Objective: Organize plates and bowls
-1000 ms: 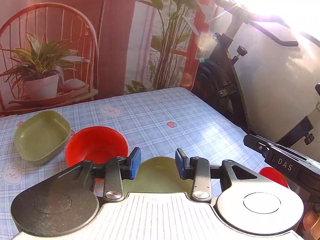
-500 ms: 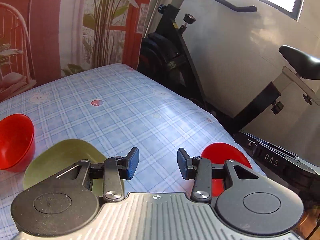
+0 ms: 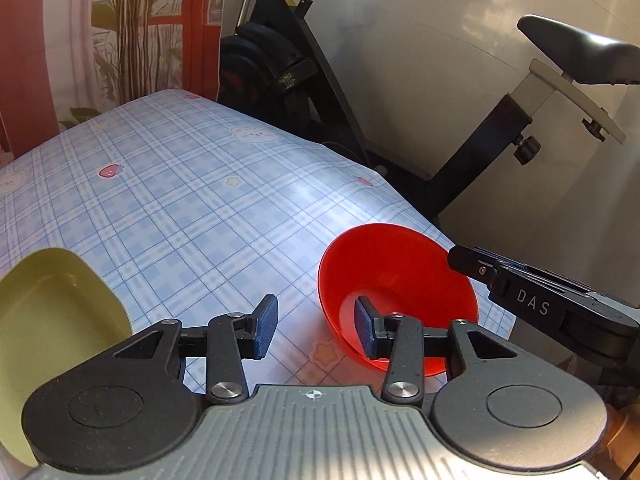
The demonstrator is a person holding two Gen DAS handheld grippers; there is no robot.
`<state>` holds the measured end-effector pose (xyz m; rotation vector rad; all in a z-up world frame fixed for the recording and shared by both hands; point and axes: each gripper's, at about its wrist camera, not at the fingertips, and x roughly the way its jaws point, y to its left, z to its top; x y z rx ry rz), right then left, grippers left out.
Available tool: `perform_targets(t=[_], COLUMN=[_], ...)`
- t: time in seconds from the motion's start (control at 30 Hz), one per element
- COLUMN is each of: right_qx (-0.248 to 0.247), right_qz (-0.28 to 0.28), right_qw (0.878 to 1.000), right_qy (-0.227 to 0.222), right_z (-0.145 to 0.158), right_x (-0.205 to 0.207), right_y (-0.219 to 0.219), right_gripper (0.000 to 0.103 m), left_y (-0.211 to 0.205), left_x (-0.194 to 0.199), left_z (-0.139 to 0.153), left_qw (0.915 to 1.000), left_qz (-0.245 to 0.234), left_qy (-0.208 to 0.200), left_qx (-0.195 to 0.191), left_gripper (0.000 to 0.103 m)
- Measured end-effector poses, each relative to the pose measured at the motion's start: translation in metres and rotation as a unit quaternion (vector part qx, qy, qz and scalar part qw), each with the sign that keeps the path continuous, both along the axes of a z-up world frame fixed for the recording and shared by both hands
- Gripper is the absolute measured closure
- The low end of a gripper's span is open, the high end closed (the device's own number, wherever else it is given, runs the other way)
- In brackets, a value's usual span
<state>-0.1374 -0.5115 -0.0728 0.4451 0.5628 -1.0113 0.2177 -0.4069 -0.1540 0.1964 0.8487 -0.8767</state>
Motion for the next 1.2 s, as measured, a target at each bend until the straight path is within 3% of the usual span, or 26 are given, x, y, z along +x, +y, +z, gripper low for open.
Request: perform_targets(t=[0.37, 0.5, 0.83, 1.2], right_qx=[0.036, 0.043, 0.047, 0.042], right_qz=[0.014, 0.026, 0.056, 0.134], right_qw=[0.999, 0.999, 0.997, 0.989], right_qy=[-0.006, -0.014, -0.023, -0.048], right_z=[-0.010, -0.008, 0.007, 0.034], right_x=[-0.002, 0.001, 0.022, 0.093], right_y=[0.001, 0.004, 0.018, 0.056], right_gripper=[0.095, 0.097, 0.096, 0.096], left_y=[0.011, 0.019, 0.059, 0.128], left_x=[0.006, 0.000, -0.007, 0.001], left_z=[-0.009, -0.008, 0.017, 0.059], left_qw=[0.9988, 0.9984, 0.9985, 0.9946], left_qz=[0.011, -0.007, 0.021, 0.090], left_qy=[0.043, 0.047, 0.027, -0.007], left_qx=[-0.020, -0.031, -0.042, -0.050], left_gripper=[0.061, 0.085, 0.086, 0.085])
